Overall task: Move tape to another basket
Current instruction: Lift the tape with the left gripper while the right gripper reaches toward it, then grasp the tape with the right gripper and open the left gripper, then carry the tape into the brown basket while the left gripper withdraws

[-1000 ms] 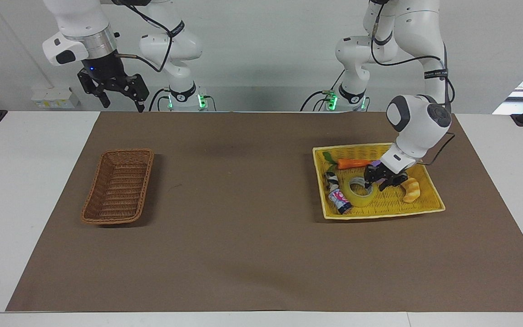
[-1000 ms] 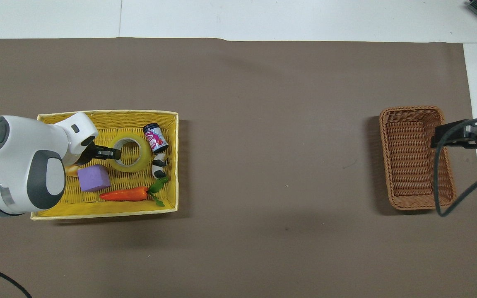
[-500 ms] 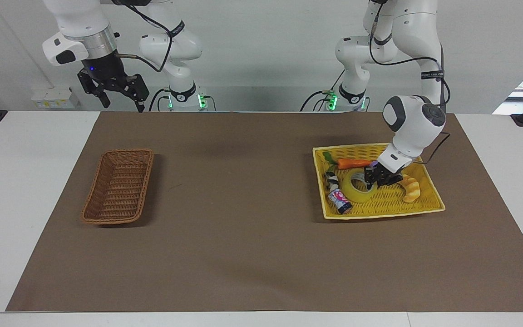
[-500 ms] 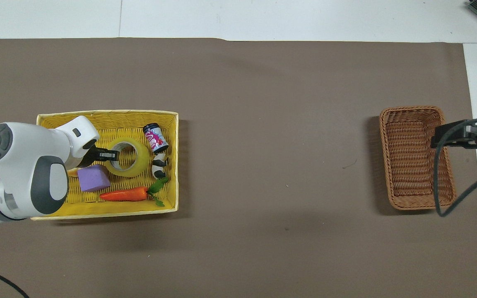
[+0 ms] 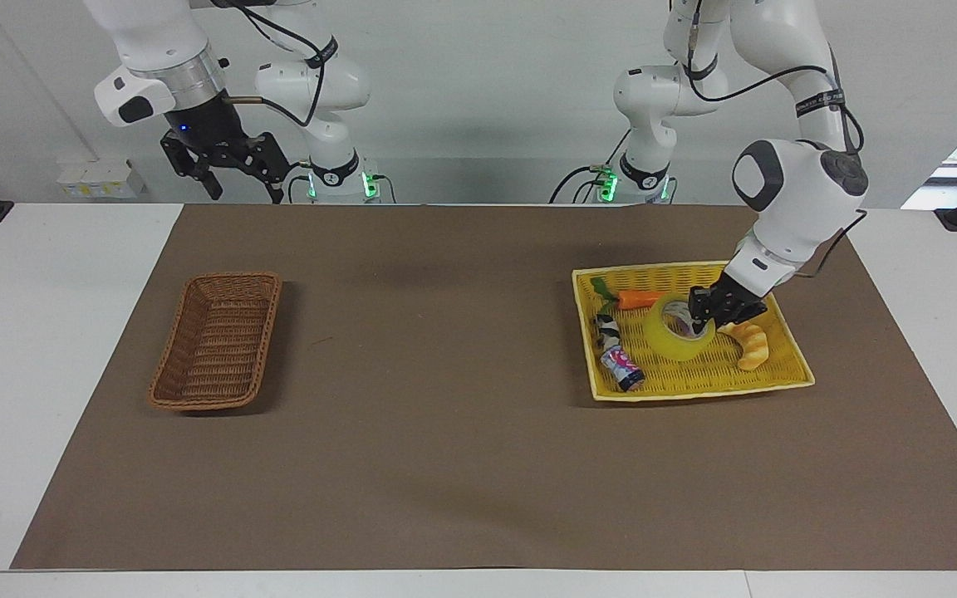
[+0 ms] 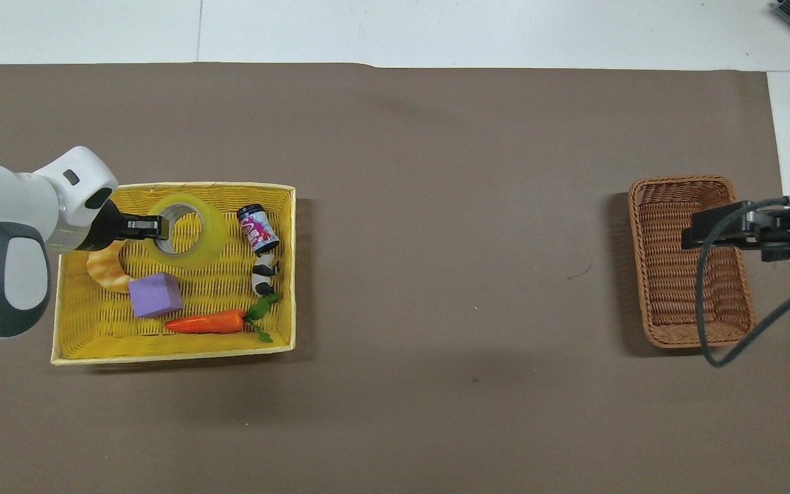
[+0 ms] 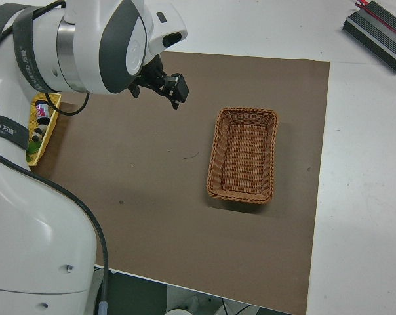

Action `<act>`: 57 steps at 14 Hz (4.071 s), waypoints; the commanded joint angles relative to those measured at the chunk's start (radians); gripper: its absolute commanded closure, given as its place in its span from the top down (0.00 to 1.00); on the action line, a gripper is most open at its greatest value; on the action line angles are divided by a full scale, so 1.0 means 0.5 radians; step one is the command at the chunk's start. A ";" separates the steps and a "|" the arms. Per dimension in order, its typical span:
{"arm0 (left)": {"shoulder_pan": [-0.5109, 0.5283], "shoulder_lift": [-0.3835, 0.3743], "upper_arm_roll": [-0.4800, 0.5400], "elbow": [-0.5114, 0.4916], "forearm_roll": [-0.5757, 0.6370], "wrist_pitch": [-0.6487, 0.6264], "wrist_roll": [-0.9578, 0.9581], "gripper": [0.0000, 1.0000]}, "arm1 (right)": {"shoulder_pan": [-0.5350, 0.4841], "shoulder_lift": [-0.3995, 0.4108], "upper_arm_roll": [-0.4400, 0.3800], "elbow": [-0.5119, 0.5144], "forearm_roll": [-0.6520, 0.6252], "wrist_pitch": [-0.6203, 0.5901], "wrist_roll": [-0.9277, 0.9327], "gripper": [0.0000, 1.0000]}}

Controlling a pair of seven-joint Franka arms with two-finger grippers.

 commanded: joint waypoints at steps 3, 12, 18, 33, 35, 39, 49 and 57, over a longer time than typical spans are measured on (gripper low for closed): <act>-0.117 0.016 -0.040 0.152 -0.008 -0.109 -0.349 0.00 | 0.226 -0.017 0.005 -0.163 0.165 0.265 -0.004 1.00; -0.725 0.022 -0.061 0.223 -0.351 -0.045 -0.786 0.00 | 0.552 0.216 0.011 -0.329 0.587 0.618 0.106 1.00; -0.894 0.022 -0.211 0.226 -0.747 0.311 -0.807 0.00 | 0.647 0.216 0.017 -0.553 0.806 0.935 0.109 1.00; -0.827 -0.089 -0.218 0.241 -1.173 0.458 -1.168 1.00 | 0.353 0.085 -0.010 -0.452 0.782 0.533 -0.010 0.00; -0.827 -0.089 -0.212 0.232 -1.275 0.544 -1.218 1.00 | 0.255 0.038 -0.013 -0.452 0.782 0.445 -0.096 0.00; -0.799 -0.073 -0.157 0.229 -0.924 0.508 -1.218 1.00 | -0.101 -0.081 -0.016 -0.458 0.794 0.120 -0.377 0.00; -0.159 -0.037 -0.150 0.336 0.225 -0.130 -0.775 1.00 | -0.758 0.120 -0.022 -0.869 0.595 0.640 -1.046 0.00; 0.173 -0.067 -0.077 0.676 0.240 -0.697 -0.126 1.00 | -0.924 0.455 -0.022 -0.860 0.911 0.953 -1.314 0.00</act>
